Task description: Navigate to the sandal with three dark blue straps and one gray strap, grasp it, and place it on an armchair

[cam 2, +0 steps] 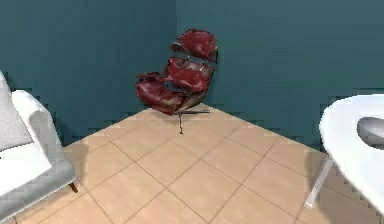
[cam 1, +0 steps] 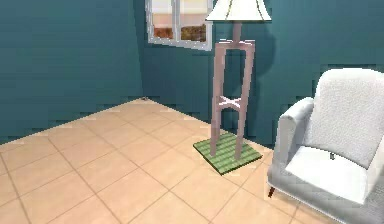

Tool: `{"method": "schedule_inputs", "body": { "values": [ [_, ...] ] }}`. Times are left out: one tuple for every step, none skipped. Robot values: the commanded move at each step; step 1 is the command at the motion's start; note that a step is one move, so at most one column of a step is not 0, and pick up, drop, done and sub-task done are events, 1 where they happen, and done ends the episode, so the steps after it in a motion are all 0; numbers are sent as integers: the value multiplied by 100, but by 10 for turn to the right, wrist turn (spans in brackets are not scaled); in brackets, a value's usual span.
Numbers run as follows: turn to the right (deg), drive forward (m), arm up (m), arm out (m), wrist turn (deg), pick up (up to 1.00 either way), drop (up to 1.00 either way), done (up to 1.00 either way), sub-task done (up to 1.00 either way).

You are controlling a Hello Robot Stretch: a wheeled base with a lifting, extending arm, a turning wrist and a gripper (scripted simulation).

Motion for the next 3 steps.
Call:
{"method": "schedule_inputs", "body": {
  "values": [
    [0, 40, 0, 0, 0, 0, 0, 0, 0],
    [-90, 0, 0, 0, 0, 0, 0, 0, 0],
    [0, 100, 0, 0, 0, 0, 0, 0, 0]
  ]
}}
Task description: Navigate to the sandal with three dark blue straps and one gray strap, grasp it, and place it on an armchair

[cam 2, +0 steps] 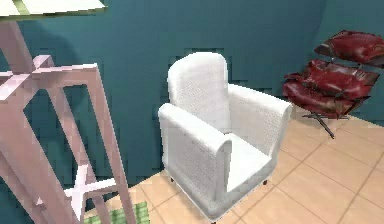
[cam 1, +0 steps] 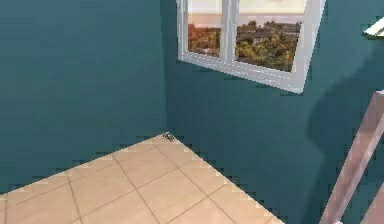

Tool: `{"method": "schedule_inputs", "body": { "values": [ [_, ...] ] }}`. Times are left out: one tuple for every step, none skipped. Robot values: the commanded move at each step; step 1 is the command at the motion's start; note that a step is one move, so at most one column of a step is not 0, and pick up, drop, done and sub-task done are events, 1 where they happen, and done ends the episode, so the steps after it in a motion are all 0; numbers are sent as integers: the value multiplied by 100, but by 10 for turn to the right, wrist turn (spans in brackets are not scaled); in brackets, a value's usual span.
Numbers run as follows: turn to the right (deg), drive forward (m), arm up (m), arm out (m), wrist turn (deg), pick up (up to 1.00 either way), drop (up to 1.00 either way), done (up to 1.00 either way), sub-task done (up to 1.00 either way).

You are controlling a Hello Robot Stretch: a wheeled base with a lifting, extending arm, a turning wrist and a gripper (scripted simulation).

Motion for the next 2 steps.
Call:
{"method": "schedule_inputs", "body": {
  "values": [
    [-60, 0, 0, 0, 0, 0, 0, 0, 0],
    [0, 15, 0, 0, 0, 0, 0, 0, 0]
  ]
}}
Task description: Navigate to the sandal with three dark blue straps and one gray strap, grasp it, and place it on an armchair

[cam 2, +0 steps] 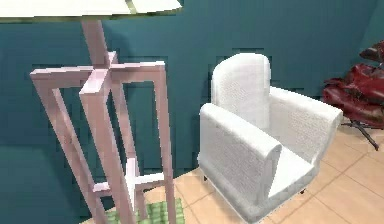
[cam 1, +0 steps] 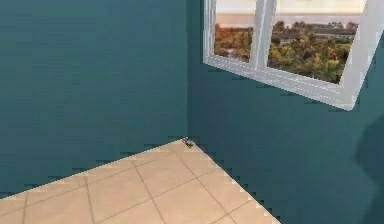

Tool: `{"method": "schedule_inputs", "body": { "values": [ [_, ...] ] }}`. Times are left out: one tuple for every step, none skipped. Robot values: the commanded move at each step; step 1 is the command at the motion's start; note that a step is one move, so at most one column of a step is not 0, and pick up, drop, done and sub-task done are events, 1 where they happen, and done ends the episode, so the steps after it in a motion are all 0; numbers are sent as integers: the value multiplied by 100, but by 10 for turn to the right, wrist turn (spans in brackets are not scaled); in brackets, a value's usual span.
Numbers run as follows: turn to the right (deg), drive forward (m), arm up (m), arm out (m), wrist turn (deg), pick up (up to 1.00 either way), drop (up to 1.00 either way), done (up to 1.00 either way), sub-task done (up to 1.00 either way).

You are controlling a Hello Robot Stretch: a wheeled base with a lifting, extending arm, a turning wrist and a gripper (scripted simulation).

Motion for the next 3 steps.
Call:
{"method": "schedule_inputs", "body": {
  "values": [
    [-90, 0, 0, 0, 0, 0, 0, 0, 0],
    [0, 100, 0, 0, 0, 0, 0, 0, 0],
    [0, 25, 0, 0, 0, 0, 0, 0, 0]
  ]
}}
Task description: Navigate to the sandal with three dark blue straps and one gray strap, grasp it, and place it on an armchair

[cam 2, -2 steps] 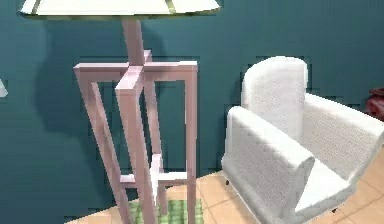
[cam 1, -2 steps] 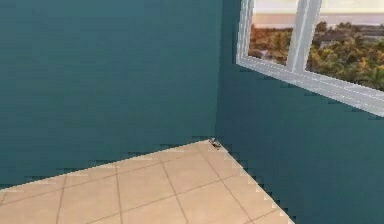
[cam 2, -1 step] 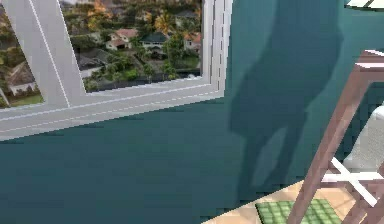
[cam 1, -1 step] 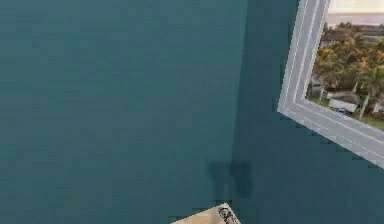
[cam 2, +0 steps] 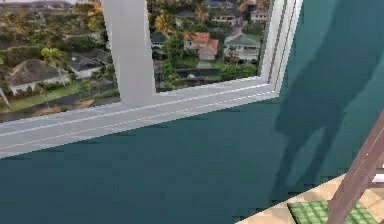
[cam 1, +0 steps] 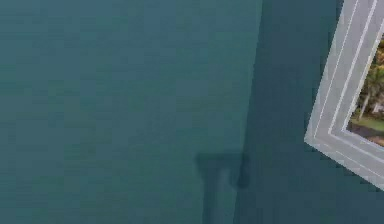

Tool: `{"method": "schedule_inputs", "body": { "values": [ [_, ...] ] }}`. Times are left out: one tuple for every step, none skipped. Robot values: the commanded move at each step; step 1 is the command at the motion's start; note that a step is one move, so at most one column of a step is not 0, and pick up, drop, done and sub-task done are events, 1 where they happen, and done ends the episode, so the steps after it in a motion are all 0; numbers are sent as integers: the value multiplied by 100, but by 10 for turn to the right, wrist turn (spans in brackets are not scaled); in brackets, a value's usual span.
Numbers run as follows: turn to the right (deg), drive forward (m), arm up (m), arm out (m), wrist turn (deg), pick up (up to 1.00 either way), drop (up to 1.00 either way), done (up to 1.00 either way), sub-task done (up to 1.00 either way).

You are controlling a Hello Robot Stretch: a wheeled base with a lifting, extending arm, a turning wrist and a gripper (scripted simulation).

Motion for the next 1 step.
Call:
{"method": "schedule_inputs", "body": {
  "values": [
    [-450, 0, 0, 0, 0, 0, 0, 0, 0]
  ]
}}
